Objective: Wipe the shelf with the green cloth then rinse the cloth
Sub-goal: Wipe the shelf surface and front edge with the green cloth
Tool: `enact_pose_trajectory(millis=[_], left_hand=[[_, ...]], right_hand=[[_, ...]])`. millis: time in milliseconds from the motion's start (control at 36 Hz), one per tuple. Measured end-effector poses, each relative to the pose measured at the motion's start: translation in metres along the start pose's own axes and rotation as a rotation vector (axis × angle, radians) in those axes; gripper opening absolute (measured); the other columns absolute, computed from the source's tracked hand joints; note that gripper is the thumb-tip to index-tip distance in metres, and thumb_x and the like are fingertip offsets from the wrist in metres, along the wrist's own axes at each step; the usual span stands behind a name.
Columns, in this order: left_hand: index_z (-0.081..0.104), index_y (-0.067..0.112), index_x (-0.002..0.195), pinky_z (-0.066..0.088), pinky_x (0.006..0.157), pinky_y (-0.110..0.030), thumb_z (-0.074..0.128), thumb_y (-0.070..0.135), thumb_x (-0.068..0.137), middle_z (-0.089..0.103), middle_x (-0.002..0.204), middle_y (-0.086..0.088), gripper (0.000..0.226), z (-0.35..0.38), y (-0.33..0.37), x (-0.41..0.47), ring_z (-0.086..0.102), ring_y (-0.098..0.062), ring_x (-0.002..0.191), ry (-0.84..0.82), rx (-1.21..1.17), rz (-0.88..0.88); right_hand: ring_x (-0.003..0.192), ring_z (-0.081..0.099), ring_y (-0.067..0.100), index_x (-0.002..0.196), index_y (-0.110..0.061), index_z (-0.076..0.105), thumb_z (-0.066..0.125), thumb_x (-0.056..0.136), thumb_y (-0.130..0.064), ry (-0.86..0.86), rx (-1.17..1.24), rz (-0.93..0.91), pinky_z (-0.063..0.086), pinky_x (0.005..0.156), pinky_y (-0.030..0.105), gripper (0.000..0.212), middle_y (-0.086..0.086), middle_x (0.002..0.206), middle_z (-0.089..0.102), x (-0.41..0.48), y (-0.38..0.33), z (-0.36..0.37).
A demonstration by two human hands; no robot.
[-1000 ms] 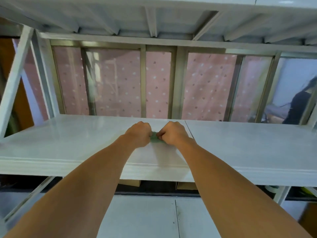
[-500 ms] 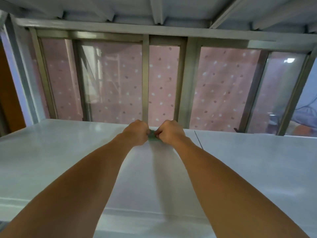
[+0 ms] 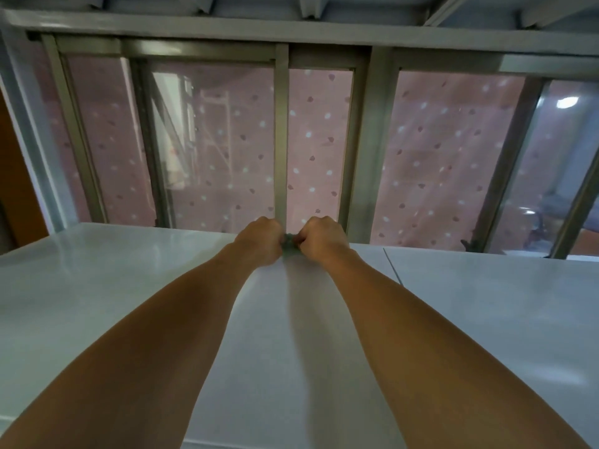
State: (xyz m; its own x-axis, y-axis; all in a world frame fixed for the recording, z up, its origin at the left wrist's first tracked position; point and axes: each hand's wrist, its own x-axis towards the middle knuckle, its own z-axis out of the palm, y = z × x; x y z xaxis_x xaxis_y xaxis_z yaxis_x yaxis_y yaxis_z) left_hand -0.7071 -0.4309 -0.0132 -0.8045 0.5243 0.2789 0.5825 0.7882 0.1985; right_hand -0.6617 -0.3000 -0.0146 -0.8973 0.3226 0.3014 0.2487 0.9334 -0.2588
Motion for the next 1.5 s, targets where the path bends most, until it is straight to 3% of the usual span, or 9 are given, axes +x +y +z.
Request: enact_pose_trajectory(millis=[139, 417, 583, 722, 889, 1083, 1250, 1361, 1500], left_hand=[[0.065, 0.01, 0.095, 0.042, 0.07, -0.03, 0.053, 0.017, 0.097, 0.05, 0.075, -0.002, 0.014, -0.005, -0.006, -0.003, 0.051, -0.017, 0.067, -0.003, 0.029, -0.006], [0.06, 0.01, 0.09, 0.049, 0.078, -0.035, 0.053, 0.016, 0.093, 0.056, 0.091, -0.011, 0.01, -0.016, -0.037, -0.022, 0.053, -0.028, 0.081, -0.012, 0.016, -0.04], [0.066, 0.006, 0.106, 0.051, 0.086, -0.04, 0.053, 0.015, 0.091, 0.06, 0.108, -0.016, 0.021, -0.026, -0.048, -0.052, 0.061, -0.036, 0.102, -0.008, 0.019, -0.003], [0.066, 0.007, 0.104, 0.052, 0.08, -0.04, 0.052, 0.014, 0.091, 0.058, 0.1, -0.014, 0.02, -0.037, -0.059, -0.084, 0.059, -0.033, 0.091, -0.007, -0.02, 0.022], [0.068, 0.008, 0.094, 0.049, 0.069, -0.034, 0.053, 0.014, 0.084, 0.063, 0.094, -0.012, 0.018, -0.052, -0.076, -0.135, 0.059, -0.03, 0.081, -0.029, -0.077, 0.042], [0.055, 0.01, 0.088, 0.044, 0.068, -0.035, 0.052, 0.011, 0.085, 0.051, 0.091, -0.01, 0.004, -0.071, -0.089, -0.19, 0.052, -0.03, 0.083, -0.042, -0.053, 0.068], [0.063, 0.01, 0.096, 0.047, 0.069, -0.035, 0.052, 0.015, 0.089, 0.056, 0.094, -0.008, 0.014, -0.084, -0.102, -0.23, 0.057, -0.028, 0.085, -0.038, -0.045, 0.082], [0.065, 0.012, 0.099, 0.051, 0.07, -0.034, 0.053, 0.019, 0.09, 0.058, 0.092, -0.006, 0.016, -0.09, -0.115, -0.25, 0.059, -0.025, 0.083, -0.031, -0.025, 0.085], [0.065, 0.013, 0.093, 0.042, 0.062, -0.029, 0.052, 0.018, 0.091, 0.053, 0.081, -0.004, 0.014, -0.1, -0.139, -0.268, 0.055, -0.021, 0.077, -0.02, -0.025, 0.089]], right_hand=[[0.081, 0.061, 0.022, 0.111, -0.011, 0.07, 0.06, 0.099, -0.022, 0.048, -0.081, -0.03, 0.056, 0.082, 0.03, 0.018, 0.008, 0.092, 0.062, -0.002, -0.02, 0.005], [0.092, 0.065, 0.026, 0.11, -0.009, 0.069, 0.059, 0.099, -0.019, 0.06, -0.088, -0.045, 0.055, 0.084, 0.033, 0.017, 0.01, 0.095, 0.062, -0.025, -0.06, 0.006], [0.09, 0.064, 0.025, 0.109, -0.012, 0.071, 0.061, 0.097, -0.023, 0.075, -0.071, 0.0, 0.056, 0.085, 0.033, 0.02, 0.01, 0.101, 0.067, -0.051, -0.079, 0.006], [0.084, 0.06, 0.024, 0.112, -0.014, 0.072, 0.063, 0.095, -0.022, 0.098, -0.077, 0.021, 0.057, 0.084, 0.033, 0.021, 0.01, 0.101, 0.067, -0.081, -0.098, 0.005], [0.096, 0.064, 0.03, 0.113, -0.017, 0.074, 0.063, 0.091, -0.02, 0.098, -0.093, 0.041, 0.057, 0.085, 0.035, 0.025, 0.011, 0.107, 0.066, -0.129, -0.128, 0.003], [0.09, 0.065, 0.029, 0.106, -0.02, 0.078, 0.064, 0.086, -0.021, 0.103, -0.103, 0.075, 0.056, 0.076, 0.032, 0.024, 0.01, 0.101, 0.069, -0.183, -0.16, -0.005], [0.082, 0.061, 0.025, 0.105, -0.023, 0.078, 0.062, 0.089, -0.024, 0.109, -0.107, 0.09, 0.054, 0.071, 0.03, 0.023, 0.006, 0.094, 0.068, -0.219, -0.185, -0.009], [0.081, 0.063, 0.022, 0.105, -0.024, 0.079, 0.063, 0.09, -0.027, 0.095, -0.092, 0.09, 0.059, 0.077, 0.033, 0.022, 0.003, 0.092, 0.069, -0.235, -0.203, -0.011], [0.078, 0.064, 0.021, 0.103, -0.02, 0.08, 0.065, 0.09, -0.026, 0.062, -0.079, 0.063, 0.06, 0.077, 0.033, 0.021, 0.002, 0.089, 0.072, -0.246, -0.229, -0.012]])
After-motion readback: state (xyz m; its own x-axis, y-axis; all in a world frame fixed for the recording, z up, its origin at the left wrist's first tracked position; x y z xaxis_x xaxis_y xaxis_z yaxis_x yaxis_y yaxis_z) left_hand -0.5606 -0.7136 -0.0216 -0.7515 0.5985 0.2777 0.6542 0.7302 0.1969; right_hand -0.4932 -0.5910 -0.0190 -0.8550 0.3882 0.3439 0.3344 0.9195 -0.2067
